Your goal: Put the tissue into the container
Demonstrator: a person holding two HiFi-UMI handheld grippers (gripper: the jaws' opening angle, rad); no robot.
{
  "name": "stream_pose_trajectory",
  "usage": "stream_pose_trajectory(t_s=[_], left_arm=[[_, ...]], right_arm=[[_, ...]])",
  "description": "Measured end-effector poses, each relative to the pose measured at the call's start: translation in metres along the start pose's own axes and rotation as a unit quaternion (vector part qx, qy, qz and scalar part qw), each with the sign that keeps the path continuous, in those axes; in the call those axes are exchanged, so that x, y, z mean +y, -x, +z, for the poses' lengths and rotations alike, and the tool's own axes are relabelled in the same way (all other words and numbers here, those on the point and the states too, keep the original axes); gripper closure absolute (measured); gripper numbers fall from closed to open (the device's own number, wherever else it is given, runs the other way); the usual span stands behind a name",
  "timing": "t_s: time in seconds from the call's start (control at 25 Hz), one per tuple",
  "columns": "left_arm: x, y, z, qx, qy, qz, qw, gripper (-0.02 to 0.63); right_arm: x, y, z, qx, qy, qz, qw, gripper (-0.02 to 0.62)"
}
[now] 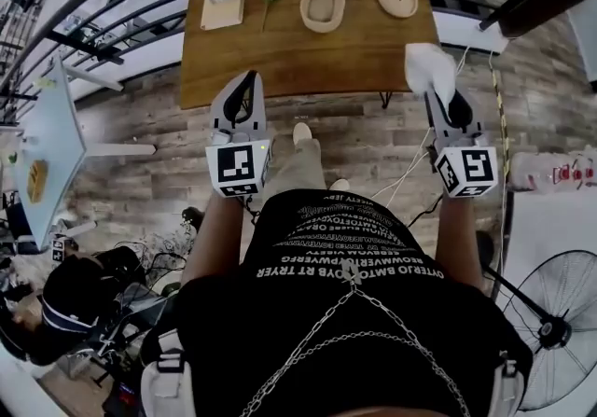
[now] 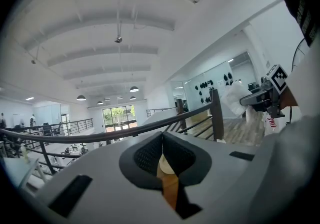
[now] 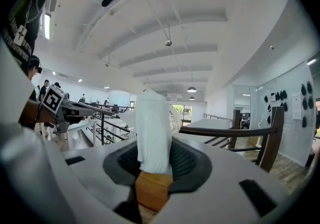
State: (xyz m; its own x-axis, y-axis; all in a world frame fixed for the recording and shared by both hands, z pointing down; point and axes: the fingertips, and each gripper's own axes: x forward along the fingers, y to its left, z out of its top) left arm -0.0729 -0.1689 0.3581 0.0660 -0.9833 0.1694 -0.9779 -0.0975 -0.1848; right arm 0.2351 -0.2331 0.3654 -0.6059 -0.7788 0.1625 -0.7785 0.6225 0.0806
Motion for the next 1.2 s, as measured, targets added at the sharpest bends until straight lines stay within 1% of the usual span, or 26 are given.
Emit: stream_pose_trajectory(t_s=[0.16,0.28,0.4,0.68,0.88,1.08,1.2], left_arm=[[0.017,-0.029,0.001,-0.002,-0.003,-0.001,1.0000,0.577],[0.025,-0.055,0.011,-0.016,-0.009,-0.010,0.9998,0.577],[0.034,-0.083,0.015,-0.019,-0.010,-0.021,0.9995,0.577],[0.064,-0.145,0.009,-0.008,-0.001,-0.028,0.9996,0.577],[0.086,-0.184,-0.003,0.005,0.001,-0.028,0.9996,0.577],[0.105,-0.209,-0.017,0.023,0.006,-0.029,0.9993,0.577],[0.118,-0.219,-0.022,0.032,0.008,-0.026,0.9991,0.577]], right_arm=[[-0.004,-0.026,0.006,-0.007,0.000,-0.007,1.000,0.468],[-0.013,-0.048,0.012,-0.009,0.000,-0.013,1.000,0.468],[-0.020,-0.073,0.015,-0.005,-0.001,-0.017,1.000,0.468],[-0.040,-0.147,0.000,0.020,-0.012,-0.016,1.000,0.468],[-0.054,-0.210,-0.031,0.055,-0.029,-0.008,0.998,0.468],[-0.061,-0.270,-0.083,0.114,-0.047,0.002,0.992,0.468],[-0.056,-0.303,-0.111,0.147,-0.056,0.017,0.987,0.468]])
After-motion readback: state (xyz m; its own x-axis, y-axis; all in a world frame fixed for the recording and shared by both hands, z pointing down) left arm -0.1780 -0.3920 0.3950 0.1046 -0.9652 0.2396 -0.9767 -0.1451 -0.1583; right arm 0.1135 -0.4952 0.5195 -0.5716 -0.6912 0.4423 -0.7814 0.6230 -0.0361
